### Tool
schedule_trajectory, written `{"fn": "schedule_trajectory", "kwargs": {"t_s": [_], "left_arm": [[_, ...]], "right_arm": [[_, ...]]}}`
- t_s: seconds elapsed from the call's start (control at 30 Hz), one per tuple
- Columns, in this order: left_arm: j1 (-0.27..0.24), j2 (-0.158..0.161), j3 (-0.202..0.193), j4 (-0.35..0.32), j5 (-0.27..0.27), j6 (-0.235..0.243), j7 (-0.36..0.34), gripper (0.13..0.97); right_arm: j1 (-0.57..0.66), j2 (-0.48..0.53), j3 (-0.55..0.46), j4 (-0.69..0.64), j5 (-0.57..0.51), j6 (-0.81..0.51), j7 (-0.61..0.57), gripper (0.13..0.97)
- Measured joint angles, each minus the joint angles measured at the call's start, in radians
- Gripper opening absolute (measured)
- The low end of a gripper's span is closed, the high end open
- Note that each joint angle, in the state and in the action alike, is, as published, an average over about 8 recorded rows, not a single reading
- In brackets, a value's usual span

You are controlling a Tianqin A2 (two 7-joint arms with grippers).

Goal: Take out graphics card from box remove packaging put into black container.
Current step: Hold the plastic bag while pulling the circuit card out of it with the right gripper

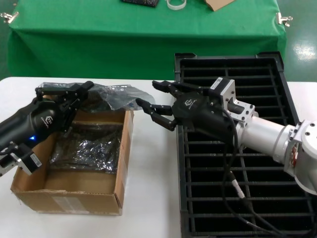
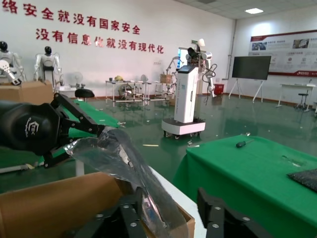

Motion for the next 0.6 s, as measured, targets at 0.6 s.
{"fn": "schedule_trajectory", "kwargs": {"t_s": [0.6], "left_arm": [[-0.075, 0.158, 0.004, 0.352, 0.053, -0.136, -0.011, 0.139]], "right_arm": [[0.026, -0.051, 0.037, -0.113, 0.016, -0.041, -0.044, 0.222]]}}
